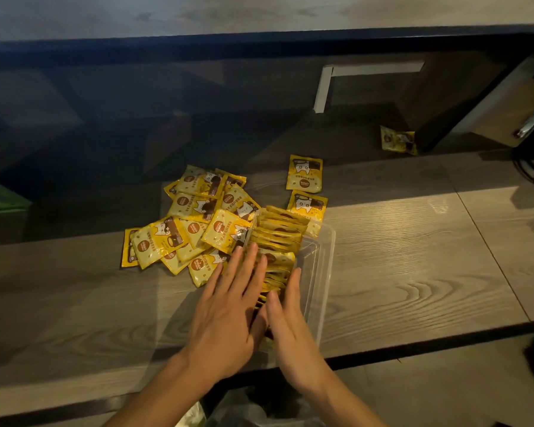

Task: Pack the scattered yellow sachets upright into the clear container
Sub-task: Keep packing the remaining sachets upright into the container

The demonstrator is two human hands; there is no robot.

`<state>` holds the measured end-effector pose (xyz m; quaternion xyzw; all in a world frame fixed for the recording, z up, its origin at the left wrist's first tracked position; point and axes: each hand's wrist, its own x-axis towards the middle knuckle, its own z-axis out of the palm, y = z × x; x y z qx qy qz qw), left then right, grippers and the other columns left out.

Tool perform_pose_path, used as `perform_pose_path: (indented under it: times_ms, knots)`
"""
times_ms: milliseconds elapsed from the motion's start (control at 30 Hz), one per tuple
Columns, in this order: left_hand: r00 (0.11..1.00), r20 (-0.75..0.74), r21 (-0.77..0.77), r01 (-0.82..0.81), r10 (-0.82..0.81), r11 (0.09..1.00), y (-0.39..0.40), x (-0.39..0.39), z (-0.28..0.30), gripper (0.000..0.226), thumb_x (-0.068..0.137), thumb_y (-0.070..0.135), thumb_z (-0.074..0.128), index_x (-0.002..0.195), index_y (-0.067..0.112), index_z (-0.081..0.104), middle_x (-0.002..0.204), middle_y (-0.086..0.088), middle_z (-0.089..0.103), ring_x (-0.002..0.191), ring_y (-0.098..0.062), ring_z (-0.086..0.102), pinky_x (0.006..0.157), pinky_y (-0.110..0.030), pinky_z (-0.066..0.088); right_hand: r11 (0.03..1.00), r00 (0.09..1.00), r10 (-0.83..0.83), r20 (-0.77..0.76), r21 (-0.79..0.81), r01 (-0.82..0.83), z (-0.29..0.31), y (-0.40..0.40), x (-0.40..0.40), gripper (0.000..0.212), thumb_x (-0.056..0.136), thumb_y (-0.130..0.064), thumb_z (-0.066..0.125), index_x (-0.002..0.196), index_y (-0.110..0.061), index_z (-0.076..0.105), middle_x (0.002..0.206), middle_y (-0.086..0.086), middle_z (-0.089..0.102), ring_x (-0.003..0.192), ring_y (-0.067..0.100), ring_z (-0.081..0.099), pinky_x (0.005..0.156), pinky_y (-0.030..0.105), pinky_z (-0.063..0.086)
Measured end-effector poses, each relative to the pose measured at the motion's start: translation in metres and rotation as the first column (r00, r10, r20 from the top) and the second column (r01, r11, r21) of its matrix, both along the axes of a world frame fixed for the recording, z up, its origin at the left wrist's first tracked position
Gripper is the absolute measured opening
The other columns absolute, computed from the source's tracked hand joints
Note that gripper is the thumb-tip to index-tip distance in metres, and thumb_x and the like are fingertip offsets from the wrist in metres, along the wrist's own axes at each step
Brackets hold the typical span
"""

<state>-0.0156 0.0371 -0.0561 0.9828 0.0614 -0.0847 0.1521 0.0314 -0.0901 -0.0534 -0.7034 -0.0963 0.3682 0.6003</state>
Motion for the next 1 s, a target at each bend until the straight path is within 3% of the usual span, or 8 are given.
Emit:
perform_pose_path:
  times_ms: [167, 267, 333, 400, 533, 700, 833, 1000]
  knots:
    - [0.995, 0.088, -0.135, -0.025, 0.037, 0.991, 0.0, 0.002, -0.001, 0.071, 0.093, 0.047, 0.01, 0.156, 0.028, -0.016, 0.162, 0.009, -0.031, 0.149, -0.013, -0.026, 0.125, -0.045, 0.003, 0.997, 0.997, 0.064, -0.038, 0.043, -0.063, 0.005, -0.008, 0.011, 0.087, 0.084, -0.074, 0.034, 0.147, -0.046, -0.018, 0.159, -0.026, -0.015, 0.147, -0.004, -0.004, 0.123, 0.036, 0.01]
    - [0.927, 0.354, -0.343, 0.005, 0.124, 0.939, 0.003, -0.007, 0.0, 0.064, 0.097, 0.049, 0.04, 0.154, 0.023, 0.028, 0.165, 0.001, 0.017, 0.152, -0.019, 0.014, 0.122, -0.037, 0.016, 0.998, 0.986, -0.013, 0.169, 0.066, 0.002, 0.01, -0.017, 0.014, 0.071, 0.093, -0.061, 0.044, 0.151, -0.046, 0.007, 0.156, -0.028, 0.016, 0.145, -0.003, 0.017, 0.117, 0.024, 0.024]
    - [0.827, 0.552, -0.3, 0.081, 0.104, 0.95, 0.011, -0.016, -0.003, 0.046, 0.092, 0.051, 0.055, 0.127, 0.021, 0.052, 0.138, 0.001, 0.05, 0.13, -0.016, 0.045, 0.11, -0.029, 0.033, 0.998, 0.848, -0.044, 0.528, -0.006, 0.055, 0.009, -0.032, 0.015, 0.053, 0.095, -0.051, 0.049, 0.142, -0.028, 0.036, 0.14, -0.013, 0.041, 0.13, 0.005, 0.042, 0.102, 0.02, 0.039]
    - [0.779, 0.626, -0.234, 0.158, 0.025, 0.959, 0.019, -0.025, -0.005, 0.035, 0.087, 0.048, 0.067, 0.106, 0.02, 0.058, 0.107, 0.002, 0.059, 0.099, -0.014, 0.055, 0.087, -0.024, 0.043, 0.994, 0.623, 0.098, 0.776, -0.104, -0.027, 0.007, -0.046, 0.016, 0.033, 0.096, -0.045, 0.052, 0.118, -0.019, 0.052, 0.112, -0.008, 0.051, 0.103, 0.006, 0.053, 0.08, 0.018, 0.045]
    - [0.83, 0.553, -0.176, 0.209, -0.079, 0.962, 0.03, -0.037, -0.012, 0.031, 0.082, 0.038, 0.076, 0.104, 0.019, 0.066, 0.098, 0.001, 0.063, 0.09, -0.014, 0.057, 0.073, -0.028, 0.047, 0.901, 0.361, 0.431, 0.827, -0.368, -0.231, 0.003, -0.054, 0.014, 0.031, 0.094, -0.043, 0.057, 0.117, -0.023, 0.053, 0.106, -0.005, 0.052, 0.088, 0.007, 0.054, 0.065, 0.016, 0.043]
    - [0.887, 0.45, -0.127, 0.176, -0.102, 0.976, 0.031, -0.032, -0.013, 0.036, 0.087, 0.038, 0.064, 0.117, 0.02, 0.061, 0.106, 0.006, 0.062, 0.1, -0.011, 0.053, 0.086, -0.022, 0.041, 0.904, 0.461, 0.42, 0.782, -0.404, -0.139, 0.001, -0.043, 0.01, 0.033, 0.09, -0.039, 0.055, 0.117, -0.023, 0.048, 0.098, -0.008, 0.048, 0.065, 0.009, 0.055, 0.047, 0.023, 0.043]
    - [0.875, 0.458, -0.127, 0.235, -0.153, 0.964, 0.029, -0.029, -0.006, 0.014, 0.086, 0.03, 0.061, 0.099, 0.025, 0.059, 0.097, 0.008, 0.059, 0.098, -0.014, 0.054, 0.082, -0.028, 0.041, 0.896, 0.444, 0.441, 0.78, -0.415, -0.16, 0.004, -0.04, 0.006, 0.019, 0.09, -0.037, 0.059, 0.101, -0.022, 0.058, 0.096, -0.003, 0.052, 0.069, 0.01, 0.055, 0.049, 0.026, 0.046]
    - [0.889, 0.447, -0.505, 0.162, 0.096, 0.847, 0.023, -0.027, 0.018, 0.021, 0.096, 0.042, 0.056, 0.107, 0.027, 0.065, 0.114, 0.014, 0.059, 0.113, -0.01, 0.056, 0.092, -0.026, 0.043, 0.967, 0.564, 0.254, 0.785, -0.191, -0.17, 0.016, -0.044, 0.009, 0.004, 0.097, -0.023, 0.056, 0.094, -0.02, 0.057, 0.094, -0.007, 0.054, 0.075, 0.003, 0.051, 0.058, 0.02, 0.044]
